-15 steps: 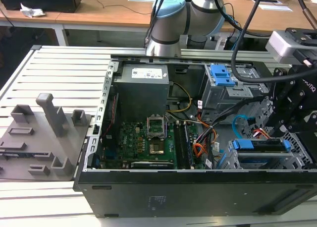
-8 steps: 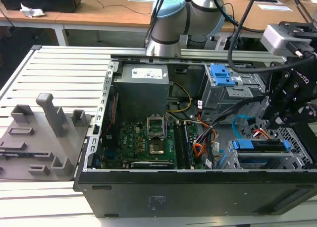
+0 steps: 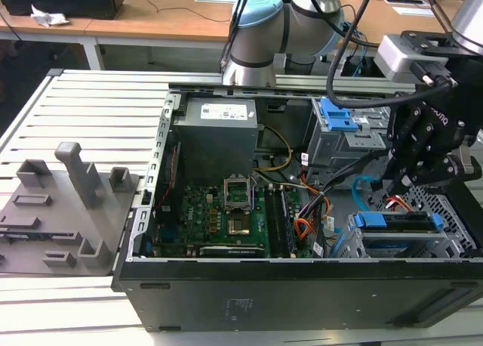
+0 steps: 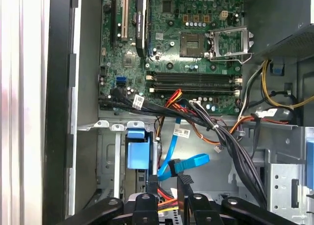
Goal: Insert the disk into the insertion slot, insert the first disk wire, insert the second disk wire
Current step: 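Insert the second disk wire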
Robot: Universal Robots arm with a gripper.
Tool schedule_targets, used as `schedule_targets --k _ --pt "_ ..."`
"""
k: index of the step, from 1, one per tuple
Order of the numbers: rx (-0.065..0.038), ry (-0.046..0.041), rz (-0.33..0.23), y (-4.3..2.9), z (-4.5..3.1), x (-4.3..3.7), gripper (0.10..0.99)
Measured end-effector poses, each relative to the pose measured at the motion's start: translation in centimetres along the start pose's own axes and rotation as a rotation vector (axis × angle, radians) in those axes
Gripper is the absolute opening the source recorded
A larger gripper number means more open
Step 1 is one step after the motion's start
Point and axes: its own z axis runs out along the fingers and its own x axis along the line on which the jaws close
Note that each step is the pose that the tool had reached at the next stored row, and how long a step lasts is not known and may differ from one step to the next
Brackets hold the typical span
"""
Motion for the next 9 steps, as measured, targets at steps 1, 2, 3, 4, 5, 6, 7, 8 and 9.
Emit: schedule_targets --k 1,2,3,4,5,6,7,8,9 --pt "0.0 0.0001 -0.004 0.0 0.0 -0.11 0.302" --pt "0.0 0.0002 -0.009 0.0 0.01 -0.24 0.302" --pt "0.0 0.0006 -0.015 0.01 0.01 -0.45 0.302" --pt "0.0 0.0007 -0.02 0.0 0.03 -0.6 0.302" --pt "0.0 0.0009 -0.028 0.01 0.05 -0.81 0.302" --pt "0.0 0.001 -0.034 0.1 0.08 -0.91 0.302" --pt "0.0 0.0011 -0.036 0.44 0.1 -0.9 0.302" --pt "0.0 0.0011 -0.037 0.72 0.12 -0.9 0.302" --pt "0.0 0.0012 -0.037 0.98 0.13 -0.9 0.302"
